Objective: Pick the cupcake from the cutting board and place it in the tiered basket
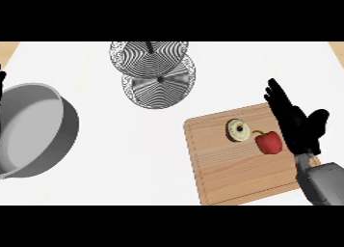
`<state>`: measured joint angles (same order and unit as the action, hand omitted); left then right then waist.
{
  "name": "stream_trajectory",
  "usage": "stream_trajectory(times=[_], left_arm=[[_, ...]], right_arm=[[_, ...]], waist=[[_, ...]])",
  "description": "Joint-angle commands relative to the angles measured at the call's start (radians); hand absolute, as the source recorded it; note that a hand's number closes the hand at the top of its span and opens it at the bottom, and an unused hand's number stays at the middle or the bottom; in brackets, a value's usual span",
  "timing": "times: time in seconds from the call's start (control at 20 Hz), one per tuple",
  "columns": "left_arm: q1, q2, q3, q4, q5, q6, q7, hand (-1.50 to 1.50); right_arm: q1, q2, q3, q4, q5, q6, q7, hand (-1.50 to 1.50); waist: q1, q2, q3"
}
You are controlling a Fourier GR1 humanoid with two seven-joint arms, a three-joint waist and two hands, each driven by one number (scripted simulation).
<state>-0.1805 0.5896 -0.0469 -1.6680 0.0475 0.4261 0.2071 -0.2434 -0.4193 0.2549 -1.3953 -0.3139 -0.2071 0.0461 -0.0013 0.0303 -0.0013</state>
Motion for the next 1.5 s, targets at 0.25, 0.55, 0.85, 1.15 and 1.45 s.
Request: stream_trajectory(times=[0.25, 0.55, 0.85, 1.15, 1.45], left_arm=[[0.06, -0.135, -0.09, 0.051, 0.2, -0.191, 0.008, 0.0], [0.107, -0.185, -0.127, 0.059, 0.24, -0.23, -0.001, 0.0], [0.117, -0.157, -0.076, 0.109, 0.265, -0.289, -0.042, 0.0], [0.12, -0.175, -0.093, 0.096, 0.25, -0.261, -0.029, 0.0], [0.121, -0.169, -0.092, 0.101, 0.259, -0.285, -0.031, 0.0]], right_arm=[[-0.179, 0.193, 0.075, -0.128, 0.229, -0.251, -0.204, 1.5], [-0.001, 0.283, -0.014, 0.034, 0.435, -0.799, -0.024, -1.5], [-0.04, 0.193, 0.15, 0.059, 0.812, -0.836, 0.305, -1.5], [-0.033, 0.031, 0.201, 0.144, 0.936, -0.494, 0.528, -1.5], [-0.118, 0.073, 0.331, 0.074, 0.921, -0.115, 0.849, -1.5]], waist=[[0.015, -0.03, -0.003], [-0.017, -0.034, -0.004], [-0.017, -0.039, -0.007], [-0.035, -0.047, -0.016], [-0.005, -0.046, -0.013]])
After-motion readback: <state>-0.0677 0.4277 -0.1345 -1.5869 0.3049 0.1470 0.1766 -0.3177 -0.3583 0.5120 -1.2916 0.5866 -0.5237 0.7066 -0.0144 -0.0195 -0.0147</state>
